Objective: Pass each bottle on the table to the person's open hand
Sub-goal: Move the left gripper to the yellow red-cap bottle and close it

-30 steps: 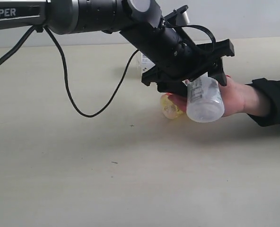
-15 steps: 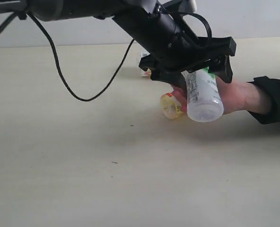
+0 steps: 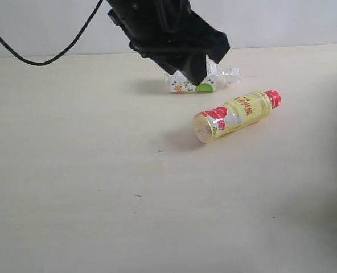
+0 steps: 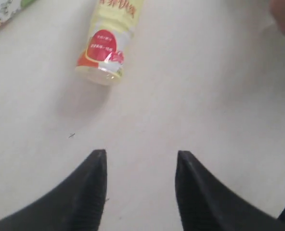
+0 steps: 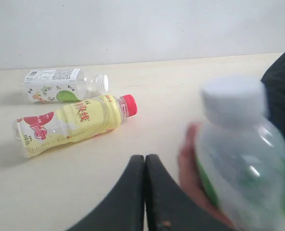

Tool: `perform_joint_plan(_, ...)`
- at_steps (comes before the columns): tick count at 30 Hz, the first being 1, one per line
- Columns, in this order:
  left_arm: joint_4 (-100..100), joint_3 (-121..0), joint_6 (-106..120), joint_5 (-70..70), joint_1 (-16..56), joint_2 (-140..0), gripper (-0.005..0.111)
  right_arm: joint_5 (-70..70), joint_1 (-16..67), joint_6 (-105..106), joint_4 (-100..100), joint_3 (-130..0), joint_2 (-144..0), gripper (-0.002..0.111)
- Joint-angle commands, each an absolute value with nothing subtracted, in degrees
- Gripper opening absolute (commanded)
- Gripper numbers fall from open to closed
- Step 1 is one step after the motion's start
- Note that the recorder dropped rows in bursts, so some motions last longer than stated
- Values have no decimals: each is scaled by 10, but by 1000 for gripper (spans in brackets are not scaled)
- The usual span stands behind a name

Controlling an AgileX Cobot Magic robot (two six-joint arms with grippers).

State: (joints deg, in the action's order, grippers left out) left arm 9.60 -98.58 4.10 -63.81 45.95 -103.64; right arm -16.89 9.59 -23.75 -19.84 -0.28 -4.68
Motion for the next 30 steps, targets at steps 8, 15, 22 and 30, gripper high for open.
perform_joint_plan(8,-13,-986,42,-661,458,-1040,8,-162,93,-236,-200,0,-49,0)
perform_joint_plan(15,-30,-986,42,-630,458,-1044,0,-161,93,-236,-200,0,-49,0)
perform_joint_plan(22,-30,-986,42,-629,458,-1047,0,-162,93,-236,-200,0,-49,0)
perform_joint_plan(30,-30,-986,42,-631,458,-1047,0,-162,93,-236,-200,0,-49,0)
